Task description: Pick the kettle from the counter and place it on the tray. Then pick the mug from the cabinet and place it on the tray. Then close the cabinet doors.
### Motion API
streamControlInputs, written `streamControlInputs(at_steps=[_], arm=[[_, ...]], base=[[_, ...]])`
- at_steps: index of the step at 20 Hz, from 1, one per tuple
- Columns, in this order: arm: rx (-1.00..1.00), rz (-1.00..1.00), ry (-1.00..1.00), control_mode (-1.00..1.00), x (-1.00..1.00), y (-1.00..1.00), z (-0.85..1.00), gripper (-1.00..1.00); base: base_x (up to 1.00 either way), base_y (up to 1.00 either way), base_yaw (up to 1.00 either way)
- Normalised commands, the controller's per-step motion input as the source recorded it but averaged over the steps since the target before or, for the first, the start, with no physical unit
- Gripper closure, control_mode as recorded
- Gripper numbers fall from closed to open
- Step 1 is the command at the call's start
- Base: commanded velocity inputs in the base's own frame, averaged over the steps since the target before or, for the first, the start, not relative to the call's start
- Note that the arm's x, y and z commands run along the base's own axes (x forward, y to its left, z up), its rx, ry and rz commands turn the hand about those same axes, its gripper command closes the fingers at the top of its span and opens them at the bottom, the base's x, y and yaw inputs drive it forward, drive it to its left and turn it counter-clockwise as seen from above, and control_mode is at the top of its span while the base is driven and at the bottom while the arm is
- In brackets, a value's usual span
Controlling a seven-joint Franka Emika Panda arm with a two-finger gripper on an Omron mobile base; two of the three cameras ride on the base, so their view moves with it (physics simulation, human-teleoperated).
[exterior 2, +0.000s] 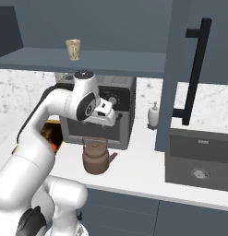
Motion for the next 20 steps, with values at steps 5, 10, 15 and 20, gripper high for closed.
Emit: streamControlInputs(at_steps=[5, 10, 15, 20], arm=[[0.13, -0.66, 0.28, -1.00, 0.03, 0.16, -0.20, -1.00], [0.08, -0.52, 0.30, -1.00, 0.08, 0.00, -0.34, -1.00], [0.06, -0.15, 0.01, -1.00, 0.10, -0.06, -0.16, -1.00], [0.02, -0.09, 0.00, -1.00, 0.05, 0.00, -0.26, -1.00]], base=[[0.00, 0.00, 0.00], [0.00, 0.00, 0.00], [0.00, 0.00, 0.00], [0.00, 0.00, 0.00]])
